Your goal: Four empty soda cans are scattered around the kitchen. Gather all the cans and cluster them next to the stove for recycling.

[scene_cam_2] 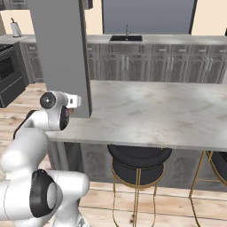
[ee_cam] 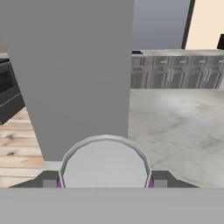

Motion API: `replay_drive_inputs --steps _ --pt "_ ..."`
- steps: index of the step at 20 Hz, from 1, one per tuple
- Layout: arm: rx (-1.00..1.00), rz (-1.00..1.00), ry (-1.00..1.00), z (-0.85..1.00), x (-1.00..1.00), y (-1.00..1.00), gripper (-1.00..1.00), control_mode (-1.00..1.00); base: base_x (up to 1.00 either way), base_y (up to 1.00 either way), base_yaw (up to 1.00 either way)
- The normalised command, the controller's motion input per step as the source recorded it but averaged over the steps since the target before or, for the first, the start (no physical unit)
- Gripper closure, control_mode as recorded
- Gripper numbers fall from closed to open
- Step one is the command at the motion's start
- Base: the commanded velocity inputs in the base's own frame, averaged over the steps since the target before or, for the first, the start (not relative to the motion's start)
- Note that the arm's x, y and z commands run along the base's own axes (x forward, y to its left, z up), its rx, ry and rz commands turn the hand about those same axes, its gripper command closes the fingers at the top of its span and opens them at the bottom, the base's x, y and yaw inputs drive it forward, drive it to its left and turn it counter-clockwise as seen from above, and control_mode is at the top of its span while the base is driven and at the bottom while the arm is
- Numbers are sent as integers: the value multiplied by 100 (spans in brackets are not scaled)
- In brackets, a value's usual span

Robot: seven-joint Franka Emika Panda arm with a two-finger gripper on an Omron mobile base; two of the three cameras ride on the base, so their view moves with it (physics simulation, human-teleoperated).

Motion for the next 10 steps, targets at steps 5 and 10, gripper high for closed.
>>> replay_drive_inputs --steps 5,10 --pt "0 0 -7 26 -39 -2 100 -100 0 0 0" --pt "0 0 -8 25 -31 0 100 -100 0 0 0"
